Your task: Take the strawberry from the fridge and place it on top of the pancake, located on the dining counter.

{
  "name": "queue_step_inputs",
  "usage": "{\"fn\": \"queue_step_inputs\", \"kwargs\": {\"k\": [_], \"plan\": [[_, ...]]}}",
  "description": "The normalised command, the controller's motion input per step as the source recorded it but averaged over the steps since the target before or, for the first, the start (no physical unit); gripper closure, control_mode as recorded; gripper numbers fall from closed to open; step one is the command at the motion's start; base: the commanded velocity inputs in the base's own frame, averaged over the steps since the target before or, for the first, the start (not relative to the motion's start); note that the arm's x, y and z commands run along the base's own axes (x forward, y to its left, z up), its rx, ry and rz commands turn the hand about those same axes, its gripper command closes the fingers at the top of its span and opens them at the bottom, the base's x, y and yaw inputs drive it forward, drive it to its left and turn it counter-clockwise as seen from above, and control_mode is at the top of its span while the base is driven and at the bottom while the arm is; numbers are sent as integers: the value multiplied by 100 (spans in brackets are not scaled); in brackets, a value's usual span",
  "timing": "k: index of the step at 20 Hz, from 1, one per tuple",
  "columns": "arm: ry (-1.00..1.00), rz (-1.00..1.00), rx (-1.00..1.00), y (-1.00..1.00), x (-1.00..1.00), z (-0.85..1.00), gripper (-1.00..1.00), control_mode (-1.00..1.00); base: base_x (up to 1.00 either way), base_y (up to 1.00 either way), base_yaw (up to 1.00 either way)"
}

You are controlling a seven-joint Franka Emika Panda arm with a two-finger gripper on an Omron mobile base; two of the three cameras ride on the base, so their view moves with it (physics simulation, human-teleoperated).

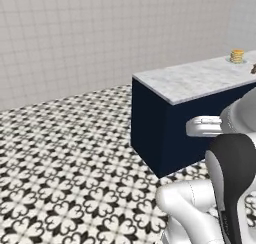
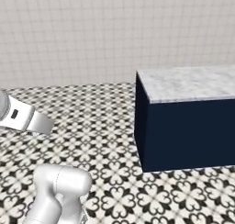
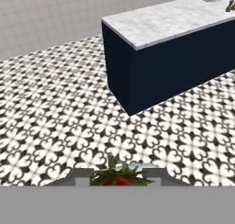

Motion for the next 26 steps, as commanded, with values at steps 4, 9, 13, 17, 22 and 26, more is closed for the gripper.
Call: {"fn": "queue_step_inputs", "kwargs": {"k": [4, 9, 13, 17, 22, 26], "plan": [[0, 0, 0, 0, 0, 0, 100, 100, 100, 66, -2], [0, 0, 0, 0, 0, 0, 100, 100, 100, 67, -6], [0, 0, 0, 0, 0, 0, 100, 100, 100, 64, -12], [0, 0, 0, 0, 0, 0, 100, 100, 100, 61, -18], [0, 0, 0, 0, 0, 0, 100, 100, 100, 59, -25], [0, 0, 0, 0, 0, 0, 100, 100, 100, 69, -28]]}}
